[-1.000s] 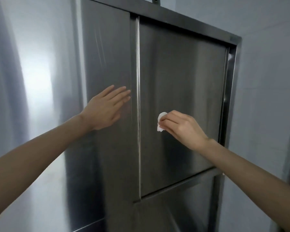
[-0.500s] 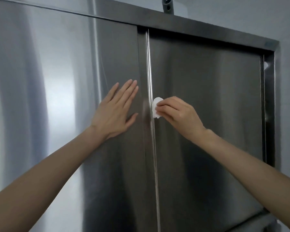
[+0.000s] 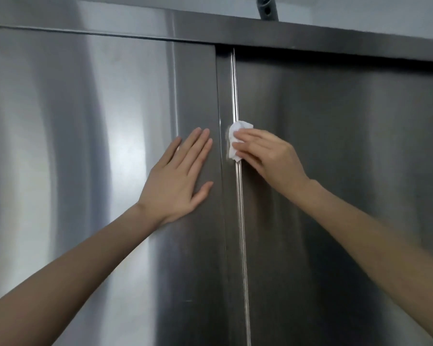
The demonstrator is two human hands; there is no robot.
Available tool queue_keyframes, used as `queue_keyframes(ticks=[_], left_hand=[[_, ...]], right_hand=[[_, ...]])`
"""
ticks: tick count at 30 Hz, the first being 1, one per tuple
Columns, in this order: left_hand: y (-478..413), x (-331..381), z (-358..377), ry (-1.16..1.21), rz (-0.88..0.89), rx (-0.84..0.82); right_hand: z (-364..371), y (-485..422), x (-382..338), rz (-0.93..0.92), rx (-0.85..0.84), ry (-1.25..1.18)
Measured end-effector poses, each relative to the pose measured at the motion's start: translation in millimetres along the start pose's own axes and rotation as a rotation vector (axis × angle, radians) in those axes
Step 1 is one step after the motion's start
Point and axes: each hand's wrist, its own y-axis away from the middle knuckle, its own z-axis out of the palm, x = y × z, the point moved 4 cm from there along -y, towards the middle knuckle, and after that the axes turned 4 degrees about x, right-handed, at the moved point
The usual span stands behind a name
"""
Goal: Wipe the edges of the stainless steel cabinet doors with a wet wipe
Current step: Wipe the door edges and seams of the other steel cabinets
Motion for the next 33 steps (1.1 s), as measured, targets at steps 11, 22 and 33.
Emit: queue_keyframes(ticks=[11, 22, 33], left_hand=[[0, -1, 2, -0.039, 0.0, 0.02], [0, -2, 3, -0.057, 0.0, 0.004], [1, -1, 3, -0.06, -0.003, 0.028]], right_hand=[[7, -17, 12, -0.133, -0.004, -0.057], [6, -5, 11, -0.26, -0.06, -0.045], [6, -10, 18, -0.24, -0.065, -0.089]])
